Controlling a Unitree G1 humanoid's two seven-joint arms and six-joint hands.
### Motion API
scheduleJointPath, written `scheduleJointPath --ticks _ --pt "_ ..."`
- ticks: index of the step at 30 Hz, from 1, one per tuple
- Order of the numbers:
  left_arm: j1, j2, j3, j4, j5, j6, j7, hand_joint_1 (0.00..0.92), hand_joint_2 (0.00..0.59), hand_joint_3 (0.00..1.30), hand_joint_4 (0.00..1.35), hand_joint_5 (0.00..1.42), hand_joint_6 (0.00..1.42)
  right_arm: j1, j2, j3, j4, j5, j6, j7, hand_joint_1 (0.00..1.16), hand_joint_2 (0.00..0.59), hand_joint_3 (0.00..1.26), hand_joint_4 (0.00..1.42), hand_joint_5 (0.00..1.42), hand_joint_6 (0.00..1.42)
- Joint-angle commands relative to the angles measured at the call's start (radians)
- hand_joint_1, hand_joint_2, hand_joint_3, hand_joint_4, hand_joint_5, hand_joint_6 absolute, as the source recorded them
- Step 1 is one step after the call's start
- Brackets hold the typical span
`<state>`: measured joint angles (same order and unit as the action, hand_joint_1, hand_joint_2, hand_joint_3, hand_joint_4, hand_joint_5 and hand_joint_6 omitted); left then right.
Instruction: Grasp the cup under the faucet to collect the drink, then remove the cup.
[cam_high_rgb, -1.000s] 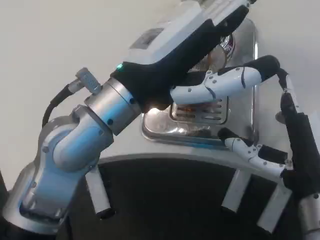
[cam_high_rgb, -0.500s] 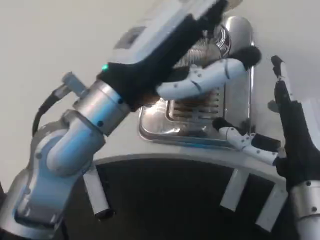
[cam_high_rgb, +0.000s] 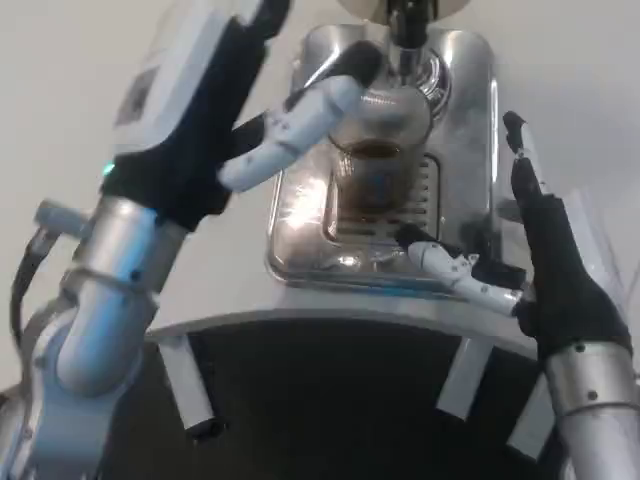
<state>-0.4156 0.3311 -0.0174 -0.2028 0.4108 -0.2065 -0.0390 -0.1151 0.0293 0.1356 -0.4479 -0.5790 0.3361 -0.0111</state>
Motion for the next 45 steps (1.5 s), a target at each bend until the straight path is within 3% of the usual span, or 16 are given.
scheduleJointPath --ticks 1,7,15,33,45 --pt "0.069 -0.009 0.016 -0.004 0.038 0.003 0.056 0.000 0.245 0.00 0.00 0.00 0.00 -0.041 -0.003 0.007 0.034 0.015 0.003 -0.011 0.76 0.230 0.00 0.00 0.01 0.18" --pt "0.158 0.003 0.030 -0.003 0.070 0.006 0.091 0.000 0.248 0.00 0.00 0.00 0.00 -0.089 -0.012 0.016 0.076 0.030 -0.002 -0.012 0.75 0.231 0.00 0.00 0.01 0.18" --pt "0.210 0.013 0.042 0.030 0.074 -0.001 0.092 0.000 0.250 0.00 0.00 0.00 0.00 -0.120 0.008 0.025 0.129 0.037 -0.004 -0.053 0.76 0.233 0.01 0.00 0.02 0.18" --pt "0.228 0.018 0.044 0.050 0.084 0.013 0.093 0.000 0.251 0.00 0.00 0.00 0.00 -0.155 0.025 0.061 0.239 0.068 -0.031 -0.119 0.81 0.244 0.02 0.00 0.04 0.18" --pt "0.236 0.007 0.038 0.049 0.078 0.022 0.095 0.000 0.251 0.00 0.00 0.00 0.00 -0.199 0.022 0.077 0.271 0.050 -0.032 -0.164 0.83 0.247 0.03 0.01 0.04 0.18"
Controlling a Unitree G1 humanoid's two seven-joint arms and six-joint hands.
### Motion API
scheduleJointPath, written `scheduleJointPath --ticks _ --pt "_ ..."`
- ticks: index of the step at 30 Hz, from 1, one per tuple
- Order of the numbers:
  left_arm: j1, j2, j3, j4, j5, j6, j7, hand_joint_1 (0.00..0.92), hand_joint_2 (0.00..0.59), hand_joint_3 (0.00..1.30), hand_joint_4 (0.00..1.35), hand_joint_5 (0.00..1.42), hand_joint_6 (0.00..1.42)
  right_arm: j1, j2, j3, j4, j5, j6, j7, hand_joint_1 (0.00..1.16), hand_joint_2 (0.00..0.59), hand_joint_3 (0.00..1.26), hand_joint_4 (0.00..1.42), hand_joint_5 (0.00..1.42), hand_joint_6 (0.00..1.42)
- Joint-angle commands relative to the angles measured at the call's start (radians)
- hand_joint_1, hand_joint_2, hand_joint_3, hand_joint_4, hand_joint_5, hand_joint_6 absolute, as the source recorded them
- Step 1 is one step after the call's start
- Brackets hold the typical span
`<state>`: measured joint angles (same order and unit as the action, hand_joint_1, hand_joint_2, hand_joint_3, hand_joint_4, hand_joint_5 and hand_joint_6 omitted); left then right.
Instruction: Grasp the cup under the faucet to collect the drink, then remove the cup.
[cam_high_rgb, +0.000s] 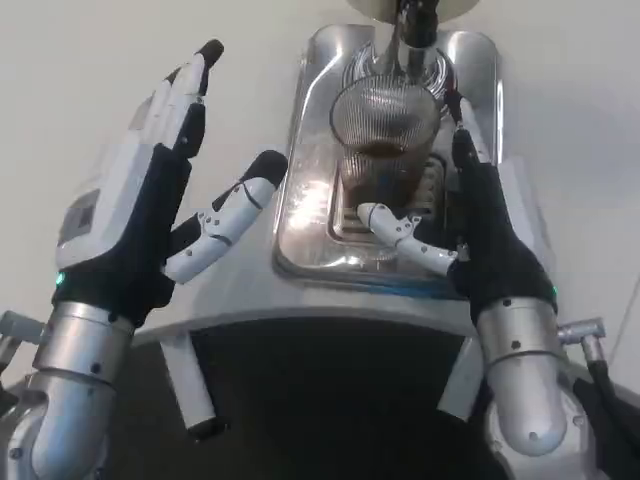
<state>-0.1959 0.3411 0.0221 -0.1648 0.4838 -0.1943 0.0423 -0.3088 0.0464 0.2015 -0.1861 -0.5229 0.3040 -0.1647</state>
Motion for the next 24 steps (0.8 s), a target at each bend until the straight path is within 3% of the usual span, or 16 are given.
scheduleJointPath --ticks 1,24 --pt "0.017 -0.003 -0.002 0.010 0.005 0.010 0.013 0.000 0.251 0.00 0.00 0.00 0.00 -0.006 0.004 0.012 0.007 -0.008 0.003 -0.011 0.83 0.247 0.03 0.01 0.04 0.18" --pt "0.044 -0.012 0.001 -0.018 0.003 0.026 0.014 0.000 0.251 0.00 0.00 0.00 0.00 -0.037 0.010 0.008 0.046 -0.007 0.002 -0.042 0.85 0.244 0.03 0.00 0.03 0.16"
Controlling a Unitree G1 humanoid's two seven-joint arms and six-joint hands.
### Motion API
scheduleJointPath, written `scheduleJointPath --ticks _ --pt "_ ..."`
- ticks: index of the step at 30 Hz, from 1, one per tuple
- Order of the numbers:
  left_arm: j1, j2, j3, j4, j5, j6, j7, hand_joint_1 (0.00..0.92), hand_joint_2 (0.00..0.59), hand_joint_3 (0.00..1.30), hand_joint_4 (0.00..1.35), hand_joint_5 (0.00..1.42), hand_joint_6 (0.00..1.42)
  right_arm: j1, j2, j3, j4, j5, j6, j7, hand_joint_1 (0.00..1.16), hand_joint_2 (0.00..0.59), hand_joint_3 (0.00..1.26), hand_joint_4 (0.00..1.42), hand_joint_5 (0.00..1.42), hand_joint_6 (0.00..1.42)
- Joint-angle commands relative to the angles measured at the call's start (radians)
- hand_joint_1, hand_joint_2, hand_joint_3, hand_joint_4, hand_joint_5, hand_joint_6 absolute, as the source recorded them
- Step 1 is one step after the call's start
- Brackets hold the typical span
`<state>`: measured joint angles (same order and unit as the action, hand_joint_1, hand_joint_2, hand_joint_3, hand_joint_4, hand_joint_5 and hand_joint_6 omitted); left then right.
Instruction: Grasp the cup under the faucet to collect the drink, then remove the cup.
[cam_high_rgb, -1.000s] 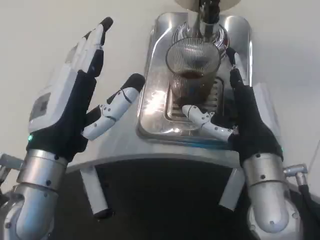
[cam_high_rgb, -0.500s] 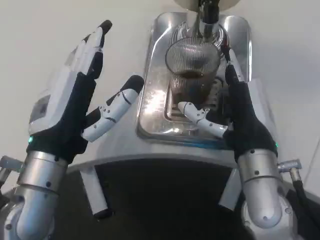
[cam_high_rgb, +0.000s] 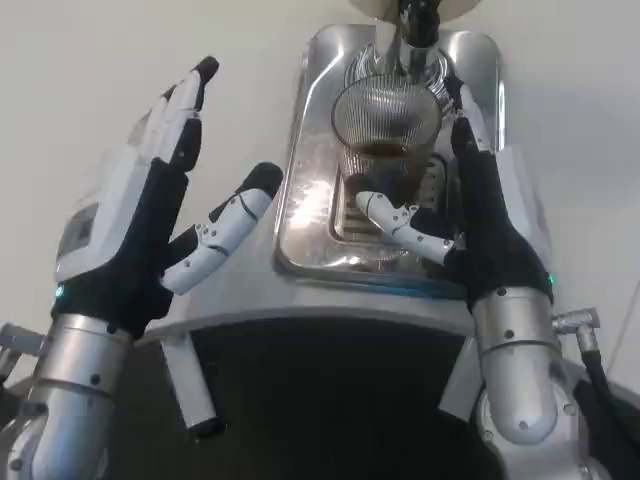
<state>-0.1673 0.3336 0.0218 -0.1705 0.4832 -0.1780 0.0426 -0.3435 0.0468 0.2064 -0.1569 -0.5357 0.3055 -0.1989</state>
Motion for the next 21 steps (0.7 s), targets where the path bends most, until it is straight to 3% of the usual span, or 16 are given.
scheduleJointPath --ticks 1,21 --pt "0.015 -0.004 0.002 -0.013 0.004 0.010 0.013 0.000 0.251 0.00 0.00 0.00 0.00 -0.002 0.011 0.002 0.021 0.009 0.000 -0.007 0.85 0.243 0.03 0.00 0.03 0.16" --pt "-0.002 -0.002 0.004 0.003 0.002 0.024 0.014 0.000 0.252 0.00 0.00 0.00 0.00 -0.086 0.006 0.004 0.134 0.032 -0.043 -0.031 0.88 0.254 0.05 0.02 0.05 0.18"
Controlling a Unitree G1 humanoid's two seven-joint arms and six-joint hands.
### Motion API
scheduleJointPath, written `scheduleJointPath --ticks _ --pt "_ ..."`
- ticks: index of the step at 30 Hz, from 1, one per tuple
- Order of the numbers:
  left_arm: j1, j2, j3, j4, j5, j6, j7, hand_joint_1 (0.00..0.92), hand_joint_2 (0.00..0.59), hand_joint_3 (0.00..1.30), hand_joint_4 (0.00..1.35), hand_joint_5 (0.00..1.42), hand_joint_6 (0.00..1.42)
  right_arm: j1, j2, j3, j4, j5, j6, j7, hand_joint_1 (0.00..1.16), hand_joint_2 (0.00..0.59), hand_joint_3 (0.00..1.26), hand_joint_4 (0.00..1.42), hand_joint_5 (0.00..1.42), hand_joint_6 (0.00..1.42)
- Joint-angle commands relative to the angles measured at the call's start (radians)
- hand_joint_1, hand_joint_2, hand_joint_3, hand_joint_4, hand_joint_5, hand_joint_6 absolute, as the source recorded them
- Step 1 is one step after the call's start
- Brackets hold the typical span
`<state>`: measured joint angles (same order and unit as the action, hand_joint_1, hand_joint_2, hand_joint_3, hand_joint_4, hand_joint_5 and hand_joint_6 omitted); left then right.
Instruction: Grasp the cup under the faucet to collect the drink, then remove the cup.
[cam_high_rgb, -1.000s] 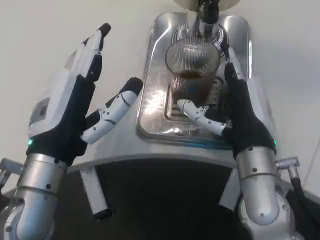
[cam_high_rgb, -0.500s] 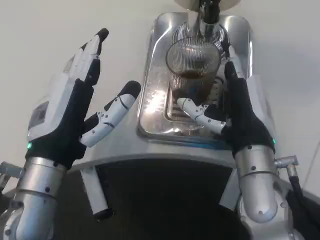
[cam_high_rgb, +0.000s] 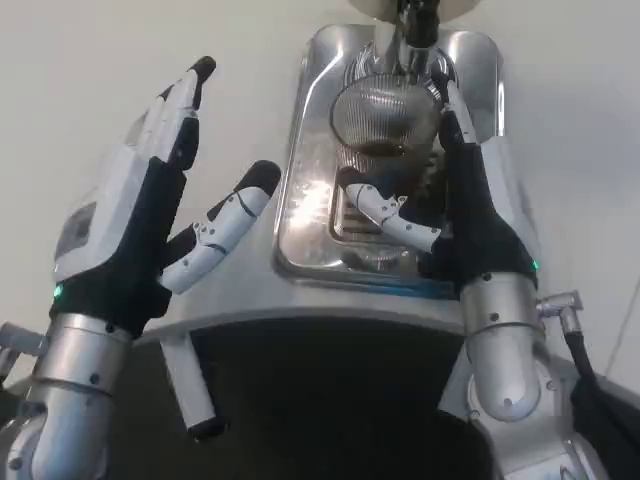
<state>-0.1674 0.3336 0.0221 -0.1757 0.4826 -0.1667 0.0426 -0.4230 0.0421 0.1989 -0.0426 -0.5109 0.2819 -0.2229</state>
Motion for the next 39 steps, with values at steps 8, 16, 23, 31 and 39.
scheduleJointPath --ticks 8,16,23,31,39 --pt "-0.015 0.001 0.004 0.029 0.001 0.017 0.020 0.000 0.252 0.00 0.00 0.00 0.00 -0.026 0.023 0.026 0.041 -0.016 -0.032 -0.067 1.16 0.392 0.37 0.35 0.39 0.58" --pt "-0.008 0.004 0.010 0.028 -0.002 0.020 0.019 0.000 0.252 0.00 0.00 0.00 0.00 -0.037 0.048 0.037 0.077 -0.080 -0.041 -0.198 1.16 0.424 0.63 0.62 0.68 0.91" --pt "-0.009 0.006 0.011 0.028 -0.002 0.014 0.017 0.000 0.252 0.00 0.00 0.00 0.00 -0.030 0.047 0.039 0.078 -0.078 -0.049 -0.218 1.16 0.404 0.68 0.69 0.76 0.98" --pt "0.004 0.002 0.006 0.008 0.004 0.018 0.015 0.000 0.252 0.00 0.00 0.00 0.00 -0.023 0.042 0.027 0.041 -0.066 -0.044 -0.201 1.16 0.389 0.71 0.74 0.81 1.05" --pt "0.012 -0.005 -0.004 -0.010 0.012 0.025 0.016 0.000 0.252 0.00 0.00 0.00 0.00 0.025 0.024 0.032 -0.043 -0.073 -0.035 -0.150 1.16 0.372 0.72 0.75 0.82 1.06"
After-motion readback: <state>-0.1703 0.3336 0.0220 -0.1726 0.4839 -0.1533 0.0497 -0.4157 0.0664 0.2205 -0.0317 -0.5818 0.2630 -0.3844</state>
